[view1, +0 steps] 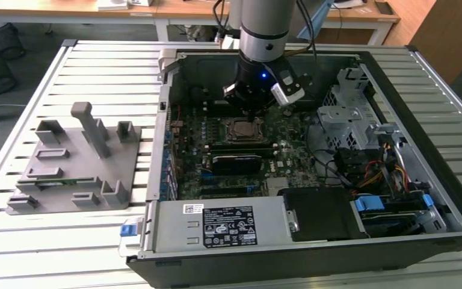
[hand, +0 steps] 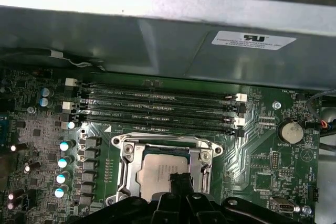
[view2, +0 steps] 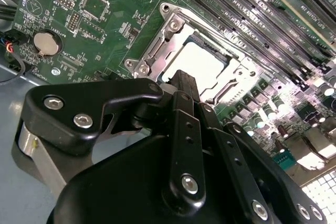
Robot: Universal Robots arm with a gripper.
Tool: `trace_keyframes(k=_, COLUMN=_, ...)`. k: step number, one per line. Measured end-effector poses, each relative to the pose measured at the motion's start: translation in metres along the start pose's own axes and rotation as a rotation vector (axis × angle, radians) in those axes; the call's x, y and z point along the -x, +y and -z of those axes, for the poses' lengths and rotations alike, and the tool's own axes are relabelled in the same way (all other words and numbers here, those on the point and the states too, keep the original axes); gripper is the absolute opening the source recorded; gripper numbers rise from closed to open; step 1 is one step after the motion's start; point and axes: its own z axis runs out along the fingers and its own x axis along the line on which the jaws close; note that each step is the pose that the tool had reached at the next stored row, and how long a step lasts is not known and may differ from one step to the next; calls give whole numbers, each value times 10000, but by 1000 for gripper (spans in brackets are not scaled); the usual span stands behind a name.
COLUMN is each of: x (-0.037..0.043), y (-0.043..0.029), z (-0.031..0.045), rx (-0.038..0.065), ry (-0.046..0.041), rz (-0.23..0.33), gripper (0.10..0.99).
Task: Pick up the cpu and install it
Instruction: 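Install the second cpu locking lever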
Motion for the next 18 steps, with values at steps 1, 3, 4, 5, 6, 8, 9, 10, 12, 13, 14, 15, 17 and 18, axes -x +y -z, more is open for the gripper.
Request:
trace_keyframes(k=1, x=0, y=-5, z=0, rx=0, ry=0, rz=0, gripper=106)
trace_keyframes(k=3, x=-1, y=-15, z=1, rx=0, ry=0, rz=0, gripper=106)
trace_keyframes(k=4, x=-1, y=-19, z=1, rx=1, ry=0, rz=0, gripper=106)
trace_keyframes(k=5, x=-1, y=-24, z=1, rx=0, ry=0, rz=0, gripper=106)
trace_keyframes(k=6, x=-1, y=-29, z=2, rx=-1, ry=1, rz=0, gripper=106)
trace_keyframes(k=8, x=-1, y=-37, z=2, rx=0, ry=0, rz=0, gripper=106)
trace_keyframes(k=9, x=-2, y=-42, z=2, rx=0, ry=0, rz=0, gripper=106)
trace_keyframes(k=10, x=-2, y=-46, z=2, rx=0, ry=0, rz=0, gripper=106)
trace_keyframes(k=12, x=-2, y=-54, z=3, rx=0, ry=0, rz=1, gripper=106)
trace_keyframes(k=13, x=-2, y=-59, z=3, rx=0, ry=0, rz=1, gripper=106)
trace_keyframes(k=14, x=-2, y=-64, z=3, rx=0, ry=0, rz=1, gripper=106)
trace_keyframes(k=15, x=-2, y=-68, z=3, rx=0, ry=1, rz=0, gripper=106)
trace_keyframes(k=17, x=-1, y=-78, z=4, rx=0, ry=1, rz=0, gripper=106)
trace_keyframes(k=18, x=-2, y=-82, z=4, rx=0, ry=1, rz=0, gripper=106)
